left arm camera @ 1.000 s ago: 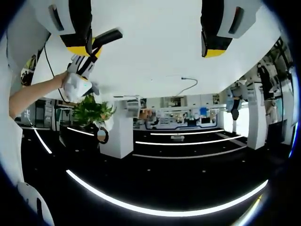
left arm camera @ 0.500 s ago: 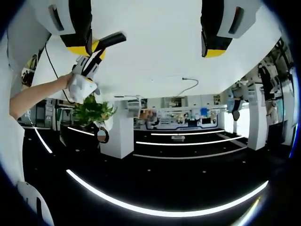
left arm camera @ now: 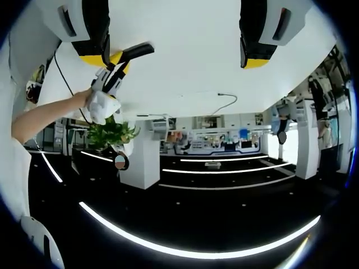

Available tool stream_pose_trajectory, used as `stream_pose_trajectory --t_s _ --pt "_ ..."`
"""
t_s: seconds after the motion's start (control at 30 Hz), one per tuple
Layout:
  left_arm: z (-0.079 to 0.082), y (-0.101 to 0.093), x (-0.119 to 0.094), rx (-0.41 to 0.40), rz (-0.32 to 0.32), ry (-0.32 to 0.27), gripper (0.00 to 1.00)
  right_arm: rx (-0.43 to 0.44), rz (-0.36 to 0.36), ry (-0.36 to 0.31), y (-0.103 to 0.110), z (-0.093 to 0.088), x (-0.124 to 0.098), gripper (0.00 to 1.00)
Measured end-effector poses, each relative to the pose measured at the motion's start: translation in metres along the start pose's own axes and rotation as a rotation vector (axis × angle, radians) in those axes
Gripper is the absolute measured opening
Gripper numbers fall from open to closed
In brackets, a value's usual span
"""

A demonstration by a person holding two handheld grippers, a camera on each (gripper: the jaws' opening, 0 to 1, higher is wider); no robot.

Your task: Press the specified remote control buttons in sequence, fully releasing each button before pressing the next.

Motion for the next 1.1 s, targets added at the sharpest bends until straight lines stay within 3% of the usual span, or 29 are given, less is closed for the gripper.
stream_pose_trajectory --t_s 1.1 --pt "0.0 -0.001 0.001 -0.009 -0.004 -0.002 0.98 0.002 0.002 0.036 -0.042 0.006 -0.001 0.2"
Point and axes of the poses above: the point that each gripper's makers call its tool centre point, and the gripper's own axes: x roughly forward along the fingers, y roughly to its left, z roughly out of its top, the point moved 3 cm from there along -x, roughly backward along the fingers, and after that the axes turned 6 degrees about z, right-handed, at the moved point
